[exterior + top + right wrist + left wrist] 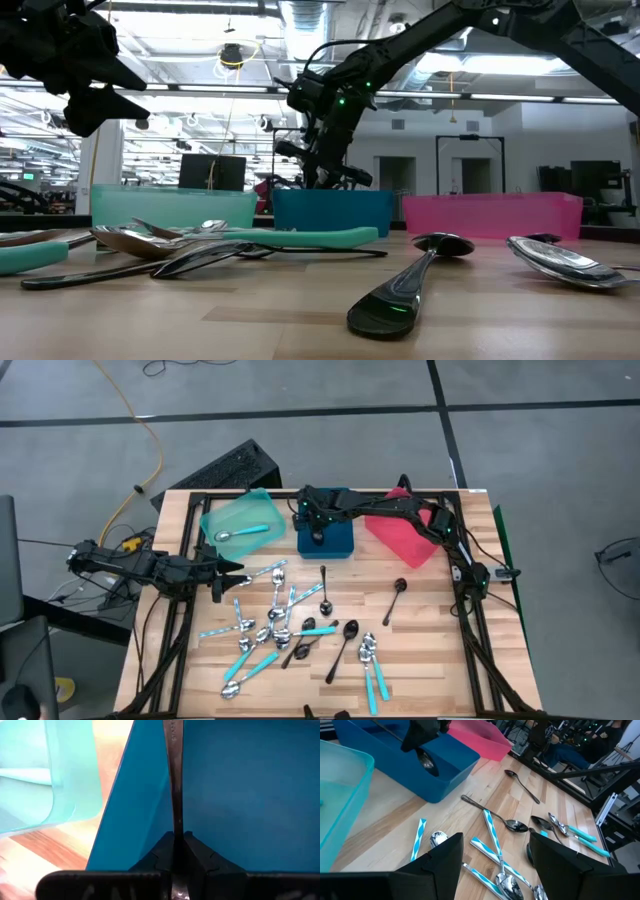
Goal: Sort silverware by color (type)
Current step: Put the black spoon into the blue bin, then put the blue spoon into the light blue bin
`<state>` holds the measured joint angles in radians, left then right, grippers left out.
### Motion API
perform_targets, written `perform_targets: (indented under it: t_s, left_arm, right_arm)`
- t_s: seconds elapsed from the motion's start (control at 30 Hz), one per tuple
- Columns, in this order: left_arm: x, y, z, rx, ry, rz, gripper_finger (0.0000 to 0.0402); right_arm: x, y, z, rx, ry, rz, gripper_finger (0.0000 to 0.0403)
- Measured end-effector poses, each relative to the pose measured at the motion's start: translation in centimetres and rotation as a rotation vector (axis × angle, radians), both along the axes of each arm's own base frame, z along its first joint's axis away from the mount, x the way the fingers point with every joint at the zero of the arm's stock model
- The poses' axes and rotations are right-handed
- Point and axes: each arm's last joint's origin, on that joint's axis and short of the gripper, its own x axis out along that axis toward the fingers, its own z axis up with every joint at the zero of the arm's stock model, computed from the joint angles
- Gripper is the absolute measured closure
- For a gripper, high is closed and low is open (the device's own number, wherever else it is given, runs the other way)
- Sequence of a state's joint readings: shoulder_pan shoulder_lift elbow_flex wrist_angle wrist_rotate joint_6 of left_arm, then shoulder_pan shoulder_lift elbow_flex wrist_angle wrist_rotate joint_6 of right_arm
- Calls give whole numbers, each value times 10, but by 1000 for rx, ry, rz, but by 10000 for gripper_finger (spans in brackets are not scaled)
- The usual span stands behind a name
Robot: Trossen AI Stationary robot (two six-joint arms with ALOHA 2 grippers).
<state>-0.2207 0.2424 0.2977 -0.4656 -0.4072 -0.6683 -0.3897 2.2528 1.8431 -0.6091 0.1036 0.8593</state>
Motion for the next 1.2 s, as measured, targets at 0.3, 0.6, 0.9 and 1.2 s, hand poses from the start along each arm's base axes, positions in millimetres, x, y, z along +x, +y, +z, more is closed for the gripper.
perform_targets:
  t_s: [0.3, 0.6, 0.9, 1.2]
  left_arm:
    - [0, 0, 0, -2, -1, 1, 185]
    - [0, 0, 0, -2, 0, 1, 185]
    - [0, 0, 0, -8, -1, 2, 185]
    - [0, 0, 0, -8, -1, 2, 185]
  right_arm:
    - [0, 0, 0, -8, 8, 16, 334]
    - [0, 0, 0, -21, 15, 41, 290]
    - [-23, 6, 68, -100, -45, 281, 267]
    - [-86, 55, 166, -226, 6, 567, 270]
